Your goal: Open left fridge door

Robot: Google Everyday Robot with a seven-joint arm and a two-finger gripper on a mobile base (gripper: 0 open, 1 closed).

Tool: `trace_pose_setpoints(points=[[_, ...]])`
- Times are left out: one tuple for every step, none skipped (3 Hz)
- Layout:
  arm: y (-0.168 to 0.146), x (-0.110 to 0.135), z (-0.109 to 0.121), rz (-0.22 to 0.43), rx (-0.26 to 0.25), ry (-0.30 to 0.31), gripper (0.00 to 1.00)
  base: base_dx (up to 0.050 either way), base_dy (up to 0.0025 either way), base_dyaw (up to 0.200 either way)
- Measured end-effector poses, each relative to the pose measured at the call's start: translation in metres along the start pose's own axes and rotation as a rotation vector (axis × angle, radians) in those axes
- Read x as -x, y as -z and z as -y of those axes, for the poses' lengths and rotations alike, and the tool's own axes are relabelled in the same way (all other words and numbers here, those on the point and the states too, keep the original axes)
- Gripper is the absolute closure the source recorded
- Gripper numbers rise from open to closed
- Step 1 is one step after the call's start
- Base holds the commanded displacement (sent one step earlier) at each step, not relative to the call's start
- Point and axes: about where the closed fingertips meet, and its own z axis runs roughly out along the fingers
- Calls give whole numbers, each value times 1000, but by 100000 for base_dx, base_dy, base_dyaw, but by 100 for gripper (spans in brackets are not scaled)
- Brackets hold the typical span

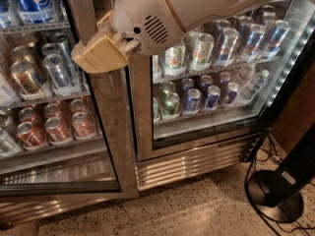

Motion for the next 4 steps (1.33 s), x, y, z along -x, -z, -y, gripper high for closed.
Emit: trace_pose_setpoints(points=[[6,-7,1,-14,-19,-28,13,0,0,0],[56,-56,11,-110,-145,-182,0,0,0,0],[117,-109,13,-203,-326,-408,0,0,0,0],[172,-141,-3,-266,-535,-592,0,0,0,0]])
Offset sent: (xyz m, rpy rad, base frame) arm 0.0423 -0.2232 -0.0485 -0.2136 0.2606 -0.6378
